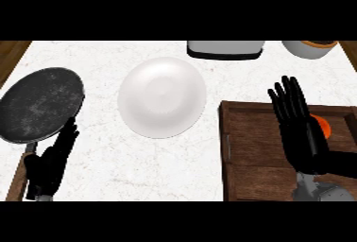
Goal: Pick the squash from the tray and place it in the plate
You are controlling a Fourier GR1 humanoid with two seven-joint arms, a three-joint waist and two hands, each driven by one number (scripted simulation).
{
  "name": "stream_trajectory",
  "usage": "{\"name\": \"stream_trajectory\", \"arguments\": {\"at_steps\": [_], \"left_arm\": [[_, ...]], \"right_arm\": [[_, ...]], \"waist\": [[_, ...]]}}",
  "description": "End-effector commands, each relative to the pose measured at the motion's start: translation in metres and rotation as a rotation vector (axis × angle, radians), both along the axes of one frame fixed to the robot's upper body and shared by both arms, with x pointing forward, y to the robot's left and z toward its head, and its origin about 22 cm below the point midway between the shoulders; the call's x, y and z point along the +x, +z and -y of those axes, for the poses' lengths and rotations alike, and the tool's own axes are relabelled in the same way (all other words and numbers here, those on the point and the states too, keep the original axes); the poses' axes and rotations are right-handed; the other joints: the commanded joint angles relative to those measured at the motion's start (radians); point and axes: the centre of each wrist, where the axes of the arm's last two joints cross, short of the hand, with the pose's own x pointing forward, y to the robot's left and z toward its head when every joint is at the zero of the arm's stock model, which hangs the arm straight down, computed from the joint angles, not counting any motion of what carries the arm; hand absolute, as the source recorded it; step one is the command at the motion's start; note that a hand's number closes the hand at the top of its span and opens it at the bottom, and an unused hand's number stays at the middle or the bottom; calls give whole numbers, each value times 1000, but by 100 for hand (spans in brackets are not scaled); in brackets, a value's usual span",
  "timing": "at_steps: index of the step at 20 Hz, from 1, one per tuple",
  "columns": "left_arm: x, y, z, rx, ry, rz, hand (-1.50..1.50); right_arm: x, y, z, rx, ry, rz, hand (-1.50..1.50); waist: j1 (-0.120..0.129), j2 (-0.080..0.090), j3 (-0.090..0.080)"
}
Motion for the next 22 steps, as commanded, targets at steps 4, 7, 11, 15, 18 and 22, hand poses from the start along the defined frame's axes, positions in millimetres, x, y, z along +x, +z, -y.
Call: {"name": "stream_trajectory", "arguments": {"at_steps": [4, 7, 11, 15, 18, 22], "left_arm": [[42, 34, 16, 59, -69, 148, 0], [45, 48, 22, 56, -115, 191, 0], [60, 53, 36, 49, -156, 183, 0], [88, 73, 46, 41, -139, 173, 0], [98, 68, 50, 33, -126, 172, 0], [81, 72, 37, 48, -146, 168, 0]], "right_arm": [[58, 47, 25, 6, -320, -62, -150], [43, 27, 77, -660, -270, -68, -150], [61, 0, 72, -647, -597, -272, -150], [50, -28, 26, -636, -524, -275, -150], [51, -28, 37, -799, -571, -255, -150], [40, -1, 44, -910, -688, -192, -150]], "waist": [[-22, -12, 8], [-13, 16, -45], [-11, -6, 5], [-29, -18, 10], [-36, -18, 9], [-39, -25, 8]]}}
